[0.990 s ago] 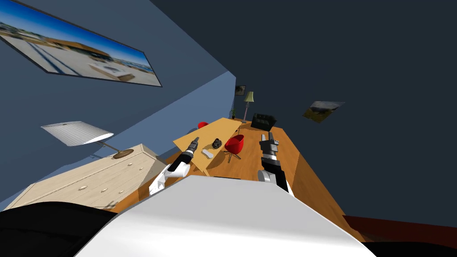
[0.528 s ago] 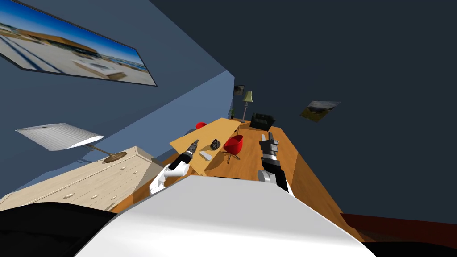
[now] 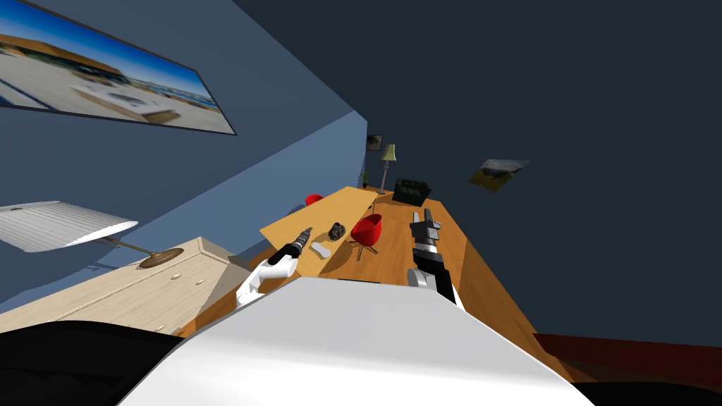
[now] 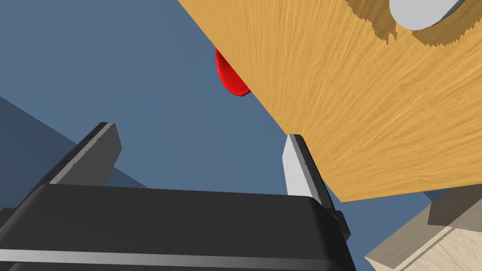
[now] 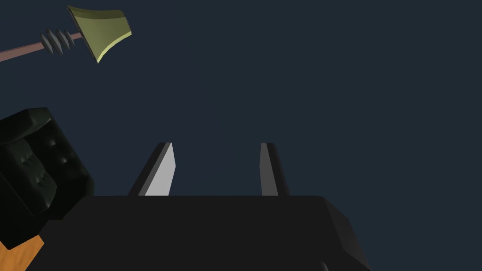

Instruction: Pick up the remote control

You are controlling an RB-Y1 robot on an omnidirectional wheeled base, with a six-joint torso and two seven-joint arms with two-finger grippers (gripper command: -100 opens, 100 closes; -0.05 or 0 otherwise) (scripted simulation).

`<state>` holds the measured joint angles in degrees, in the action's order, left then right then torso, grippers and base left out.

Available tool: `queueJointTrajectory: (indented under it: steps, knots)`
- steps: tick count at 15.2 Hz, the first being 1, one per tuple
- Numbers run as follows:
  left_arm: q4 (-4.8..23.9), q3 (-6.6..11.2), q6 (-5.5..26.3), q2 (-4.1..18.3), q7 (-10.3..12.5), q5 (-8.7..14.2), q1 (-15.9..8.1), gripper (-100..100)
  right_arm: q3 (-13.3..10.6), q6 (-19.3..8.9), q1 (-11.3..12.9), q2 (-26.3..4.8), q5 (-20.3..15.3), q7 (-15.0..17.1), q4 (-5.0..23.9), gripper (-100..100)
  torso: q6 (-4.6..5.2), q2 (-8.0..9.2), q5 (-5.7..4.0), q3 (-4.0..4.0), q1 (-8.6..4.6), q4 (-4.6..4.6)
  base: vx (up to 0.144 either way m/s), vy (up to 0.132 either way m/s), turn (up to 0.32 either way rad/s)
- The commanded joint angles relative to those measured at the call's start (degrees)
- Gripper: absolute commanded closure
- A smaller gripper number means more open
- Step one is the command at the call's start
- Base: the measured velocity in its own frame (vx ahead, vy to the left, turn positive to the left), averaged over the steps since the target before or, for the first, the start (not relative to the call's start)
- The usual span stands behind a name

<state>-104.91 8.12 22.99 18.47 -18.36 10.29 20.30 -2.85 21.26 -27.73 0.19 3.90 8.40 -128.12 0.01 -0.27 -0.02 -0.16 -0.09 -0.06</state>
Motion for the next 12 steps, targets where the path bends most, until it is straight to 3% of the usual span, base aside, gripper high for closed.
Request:
queueJointTrajectory:
  steps: [1,2,5,6,8,9,12]
  knots:
    - [0.1,0.32,2.7,0.4,-0.6,0.4,0.1,-100,0.0,0.0,0.0,0.0,0.0,0.0,0.0,0,0.0,0.0,0.0,0.0,0.0,0.0,0.046,-0.014,-0.018]
    - [1.8,0.94,4.0,0.6,-2.2,1.0,-0.4,-100,0.0,0.0,0.0,0.0,0.0,0.0,0.0,0,-0.01,0.04,0.0,0.02,0.0,0.01,0.06,-0.019,-0.054]
    - [1.8,0.94,6.1,0.6,-2.2,1.0,-0.4,-100,0.0,0.0,0.0,0.0,0.0,0.0,0.0,0,-0.01,0.05,-0.01,0.03,-0.02,0.01,0.045,-0.018,-0.025]
    - [3.4,1.55,8.1,0.7,-3.8,1.5,-0.9,-100,0.0,0.0,0.0,0.0,0.0,0.0,0.0,0,-0.01,0.11,0.0,0.06,0.0,0.02,0.039,-0.017,-0.049]
    - [3.4,1.55,9.4,0.7,-3.8,1.5,-0.9,-100,0.0,0.0,0.0,0.0,0.0,0.0,0.0,0,0.0,0.08,0.0,0.05,-0.01,0.02,0.05,-0.016,-0.046]
    - [5.1,2.15,10.8,0.8,-5.4,2.0,-1.4,-100,0.0,0.0,0.0,0.0,0.0,0.0,0.0,0,-0.01,0.08,0.0,0.05,0.0,0.02,0.055,-0.014,-0.064]
    - [5.1,2.15,12.7,0.8,-5.4,2.0,-1.4,-100,0.0,0.0,0.0,0.0,0.0,0.0,0.0,0,-0.01,0.05,0.0,0.03,0.01,0.01,0.05,-0.01,-0.027]
